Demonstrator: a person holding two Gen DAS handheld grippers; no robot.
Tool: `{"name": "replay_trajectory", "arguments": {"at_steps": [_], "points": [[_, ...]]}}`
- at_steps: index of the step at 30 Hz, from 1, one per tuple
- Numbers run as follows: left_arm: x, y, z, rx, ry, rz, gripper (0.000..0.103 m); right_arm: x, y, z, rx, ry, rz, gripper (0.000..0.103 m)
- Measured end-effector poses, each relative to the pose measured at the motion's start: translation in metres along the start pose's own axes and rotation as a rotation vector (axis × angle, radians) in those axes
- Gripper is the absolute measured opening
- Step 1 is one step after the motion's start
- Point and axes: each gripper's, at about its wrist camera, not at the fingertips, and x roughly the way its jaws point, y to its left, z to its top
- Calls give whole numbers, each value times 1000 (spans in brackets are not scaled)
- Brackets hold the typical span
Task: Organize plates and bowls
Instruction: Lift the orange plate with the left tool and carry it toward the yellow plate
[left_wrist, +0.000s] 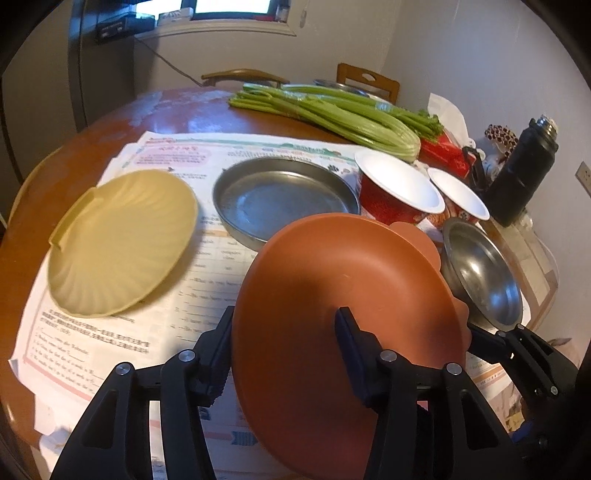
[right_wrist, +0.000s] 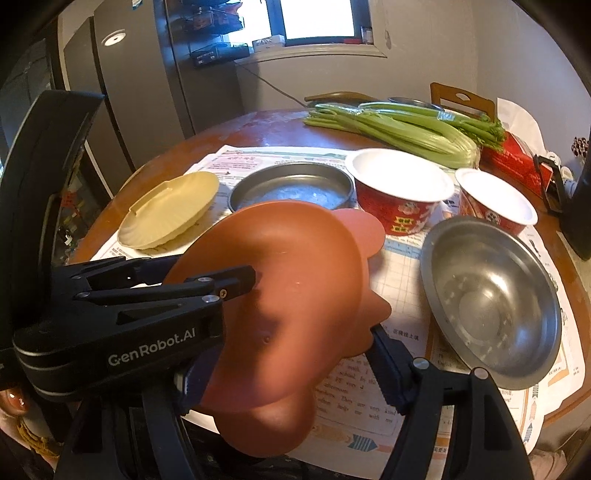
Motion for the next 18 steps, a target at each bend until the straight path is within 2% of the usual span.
{"name": "replay_trajectory", "arguments": {"at_steps": [18], "points": [[-33,41,2,-78,-82,22,53,-2,39,22,-65,-10,40,75]]}}
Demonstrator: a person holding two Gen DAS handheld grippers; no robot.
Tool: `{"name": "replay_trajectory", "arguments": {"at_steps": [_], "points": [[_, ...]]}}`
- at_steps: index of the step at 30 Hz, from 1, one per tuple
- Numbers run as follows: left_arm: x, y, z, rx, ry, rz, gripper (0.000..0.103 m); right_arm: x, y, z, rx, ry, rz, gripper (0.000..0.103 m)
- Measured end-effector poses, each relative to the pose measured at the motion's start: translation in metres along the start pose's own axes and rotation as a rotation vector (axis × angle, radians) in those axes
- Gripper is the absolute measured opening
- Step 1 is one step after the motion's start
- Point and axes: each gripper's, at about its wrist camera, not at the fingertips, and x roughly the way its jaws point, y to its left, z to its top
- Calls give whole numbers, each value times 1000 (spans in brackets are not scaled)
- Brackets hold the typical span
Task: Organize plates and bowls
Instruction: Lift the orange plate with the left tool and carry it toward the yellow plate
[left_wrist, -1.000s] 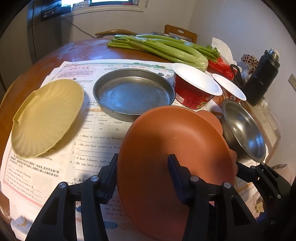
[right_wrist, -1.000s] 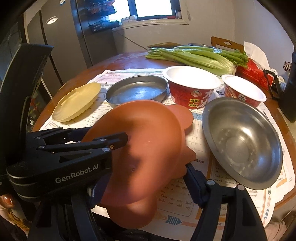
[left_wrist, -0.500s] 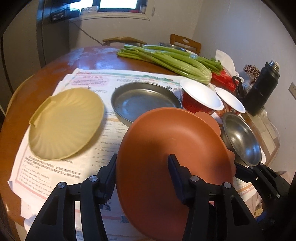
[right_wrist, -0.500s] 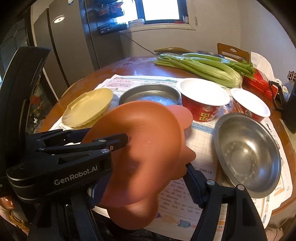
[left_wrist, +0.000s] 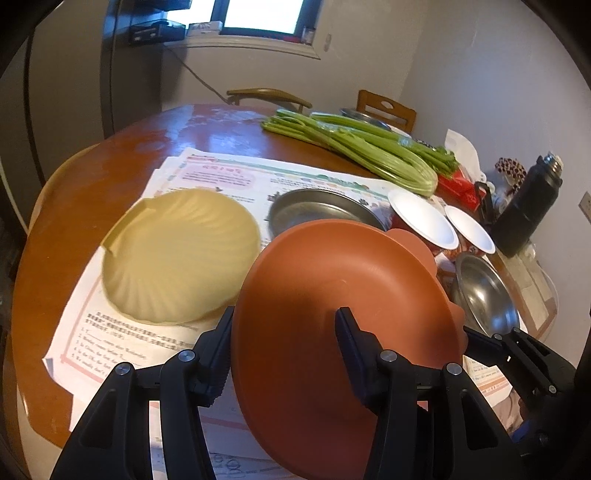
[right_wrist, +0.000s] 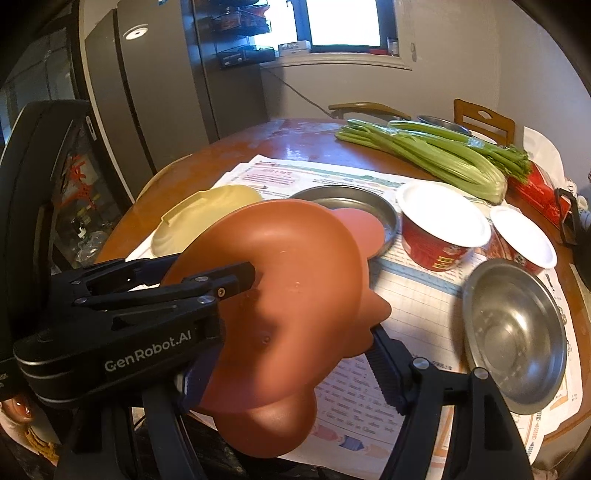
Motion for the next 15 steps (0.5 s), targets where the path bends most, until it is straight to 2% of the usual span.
{"name": "replay_trajectory", "arguments": {"at_steps": [15], "points": [[-13,34,18,-48,-62,15,53,10,30,30,-44,-21,9,75]]}}
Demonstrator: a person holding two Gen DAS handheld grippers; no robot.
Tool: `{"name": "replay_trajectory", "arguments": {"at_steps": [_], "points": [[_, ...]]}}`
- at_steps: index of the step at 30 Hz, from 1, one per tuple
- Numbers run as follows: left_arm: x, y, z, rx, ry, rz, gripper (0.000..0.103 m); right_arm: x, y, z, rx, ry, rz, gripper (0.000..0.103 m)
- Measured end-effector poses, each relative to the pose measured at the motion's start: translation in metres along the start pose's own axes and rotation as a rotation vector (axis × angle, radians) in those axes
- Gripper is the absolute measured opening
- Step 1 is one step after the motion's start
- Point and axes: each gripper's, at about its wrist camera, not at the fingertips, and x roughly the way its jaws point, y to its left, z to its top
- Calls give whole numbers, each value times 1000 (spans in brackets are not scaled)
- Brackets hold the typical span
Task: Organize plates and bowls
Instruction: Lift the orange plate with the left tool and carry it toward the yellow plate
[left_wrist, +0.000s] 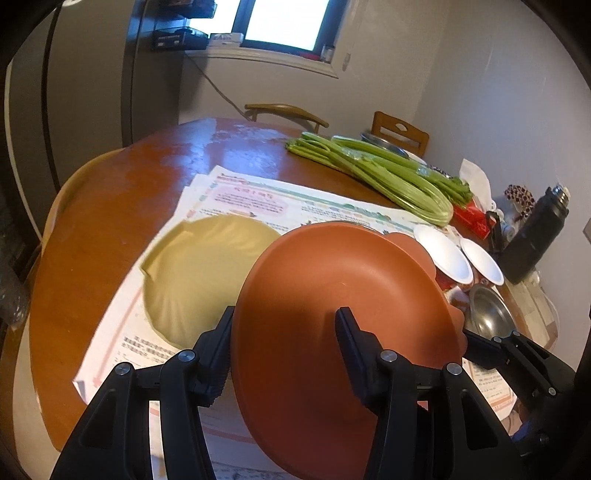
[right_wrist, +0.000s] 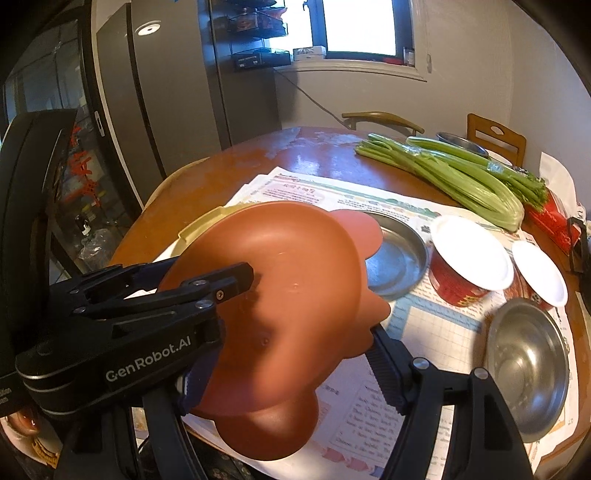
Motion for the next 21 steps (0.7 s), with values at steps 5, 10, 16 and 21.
{"name": "replay_trajectory", "arguments": {"at_steps": [5,10,16,21], "points": [[-1,10,10,-3,-7,6,53,4,9,10,-6,-9,13,75],[-4,18,23,10,-29,24,53,4,19,22,-12,-27,18,75],[-9,26,36,10,-50,27,53,4,25,35,-22,-48,27,75],[-14,36,45,7,-61,31,53,8,31,46,-20,-60,42,75]]}}
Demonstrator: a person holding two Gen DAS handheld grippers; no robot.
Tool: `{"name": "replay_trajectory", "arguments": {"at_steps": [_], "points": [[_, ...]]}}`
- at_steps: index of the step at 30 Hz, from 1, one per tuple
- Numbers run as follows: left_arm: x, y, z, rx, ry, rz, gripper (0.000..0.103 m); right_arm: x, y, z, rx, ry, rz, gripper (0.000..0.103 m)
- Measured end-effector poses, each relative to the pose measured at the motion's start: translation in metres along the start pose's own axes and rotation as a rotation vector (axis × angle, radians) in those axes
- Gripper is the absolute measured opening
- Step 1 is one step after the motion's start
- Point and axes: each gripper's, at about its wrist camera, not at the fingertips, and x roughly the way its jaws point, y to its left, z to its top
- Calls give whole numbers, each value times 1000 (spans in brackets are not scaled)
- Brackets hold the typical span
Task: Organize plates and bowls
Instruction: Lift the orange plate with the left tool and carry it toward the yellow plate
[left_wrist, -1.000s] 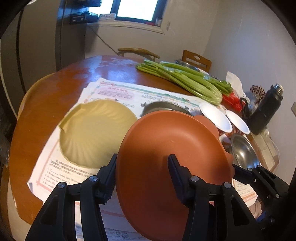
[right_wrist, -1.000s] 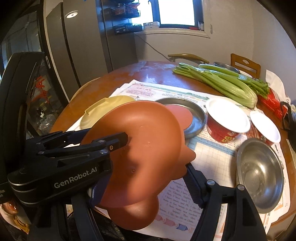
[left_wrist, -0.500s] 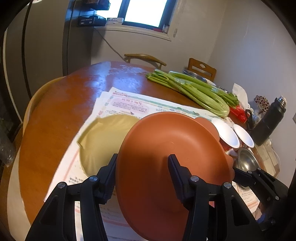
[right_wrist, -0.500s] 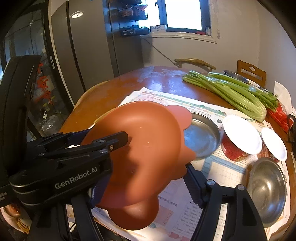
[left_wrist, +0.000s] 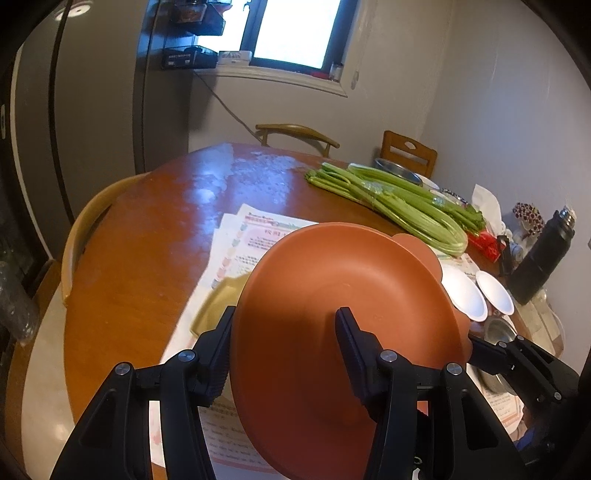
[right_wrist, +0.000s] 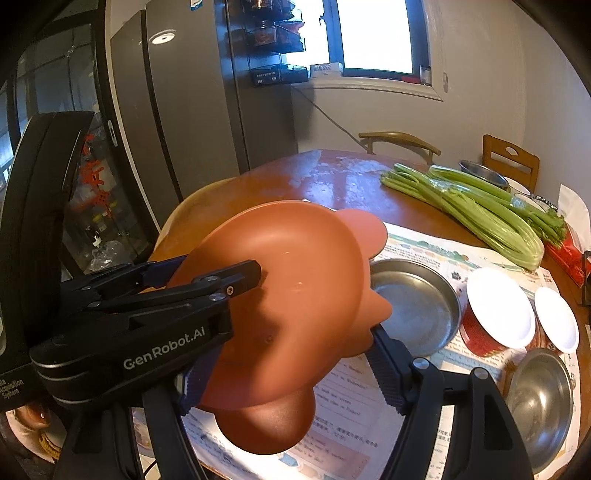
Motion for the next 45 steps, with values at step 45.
{"name": "replay_trajectory", "arguments": {"at_steps": [45], "points": [[86,45,19,20,135,91,54,90,14,5,103,118,9,75]]}}
